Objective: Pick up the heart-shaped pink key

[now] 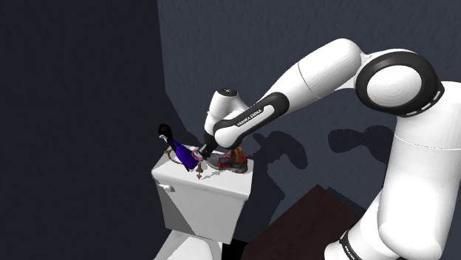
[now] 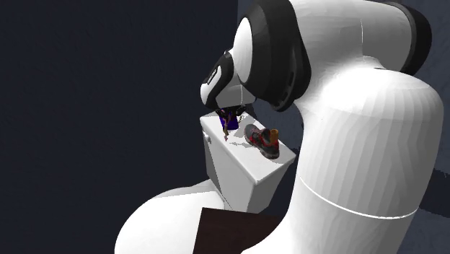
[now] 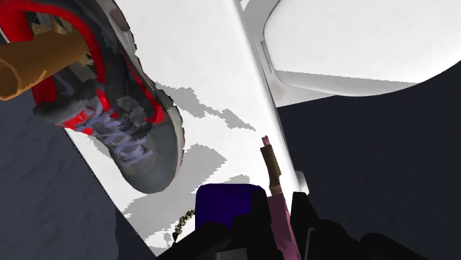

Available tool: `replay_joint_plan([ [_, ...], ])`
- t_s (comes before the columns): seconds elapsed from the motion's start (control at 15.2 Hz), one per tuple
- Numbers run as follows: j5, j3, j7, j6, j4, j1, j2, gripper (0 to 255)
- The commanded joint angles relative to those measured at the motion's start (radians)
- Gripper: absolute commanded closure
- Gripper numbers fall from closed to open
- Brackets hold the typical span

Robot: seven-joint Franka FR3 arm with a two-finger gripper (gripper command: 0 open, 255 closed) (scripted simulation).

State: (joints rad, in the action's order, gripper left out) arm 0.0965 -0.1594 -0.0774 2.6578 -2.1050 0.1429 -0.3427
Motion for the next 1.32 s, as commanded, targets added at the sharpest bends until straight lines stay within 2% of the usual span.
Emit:
replay_joint_plan([
  [0.0,0.000,0.000,0.000,0.000,0.000,0.000,0.000,255],
  [0.13,0.000,0.000,0.000,0.001,-0.001,0.000,0.000,255],
  [1.12,-0.045,-0.021,0.031,-0.172,0.041,-0.016,0.133,255],
  [1.25,-0.045,-0.021,0.031,-0.174,0.041,-0.016,0.134,255],
])
